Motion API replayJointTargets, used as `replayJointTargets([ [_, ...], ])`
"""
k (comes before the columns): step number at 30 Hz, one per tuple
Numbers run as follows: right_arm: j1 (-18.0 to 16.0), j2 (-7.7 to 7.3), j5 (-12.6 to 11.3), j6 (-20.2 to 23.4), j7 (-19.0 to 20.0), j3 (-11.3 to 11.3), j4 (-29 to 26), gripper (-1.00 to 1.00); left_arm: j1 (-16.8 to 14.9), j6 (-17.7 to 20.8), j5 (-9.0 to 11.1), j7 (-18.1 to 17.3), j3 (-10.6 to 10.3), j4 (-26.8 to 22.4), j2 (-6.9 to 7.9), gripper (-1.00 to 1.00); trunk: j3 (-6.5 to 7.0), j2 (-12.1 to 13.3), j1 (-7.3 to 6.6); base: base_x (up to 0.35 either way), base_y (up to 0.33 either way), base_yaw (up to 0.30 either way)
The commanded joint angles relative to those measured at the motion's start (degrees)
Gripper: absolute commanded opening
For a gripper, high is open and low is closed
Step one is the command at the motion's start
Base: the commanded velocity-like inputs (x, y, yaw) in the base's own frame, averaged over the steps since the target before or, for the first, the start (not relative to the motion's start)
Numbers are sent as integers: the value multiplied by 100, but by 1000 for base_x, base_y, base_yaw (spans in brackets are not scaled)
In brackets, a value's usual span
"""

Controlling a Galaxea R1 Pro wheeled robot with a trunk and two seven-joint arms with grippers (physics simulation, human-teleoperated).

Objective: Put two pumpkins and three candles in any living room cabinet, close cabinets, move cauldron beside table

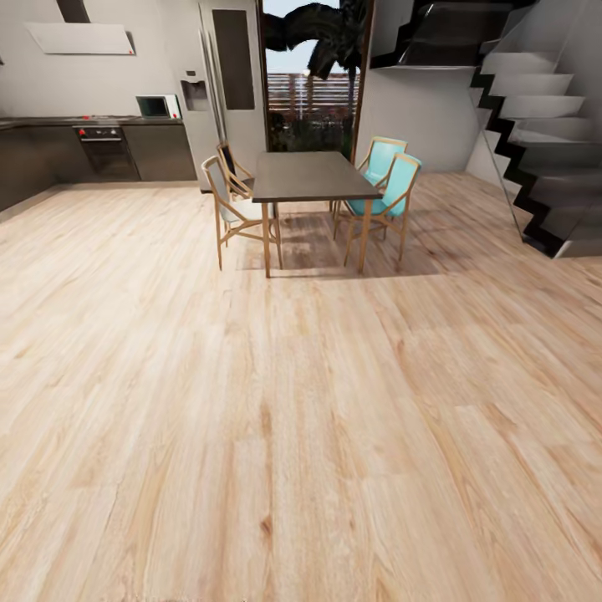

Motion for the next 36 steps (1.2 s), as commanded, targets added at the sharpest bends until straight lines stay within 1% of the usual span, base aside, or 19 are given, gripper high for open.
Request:
replayJointTargets([
  [1,0,0,0,0,0,0,0,100,0,0,0,0,0,0,0,100,0,0,0,18,0,286],
  [23,5,0,0,0,0,0,-2,100,0,-2,0,0,0,0,0,100,0,0,0,3,-3,287],
  [36,5,0,0,0,-4,0,-3,100,0,-3,0,0,0,0,0,100,0,0,0,202,-207,287],
])
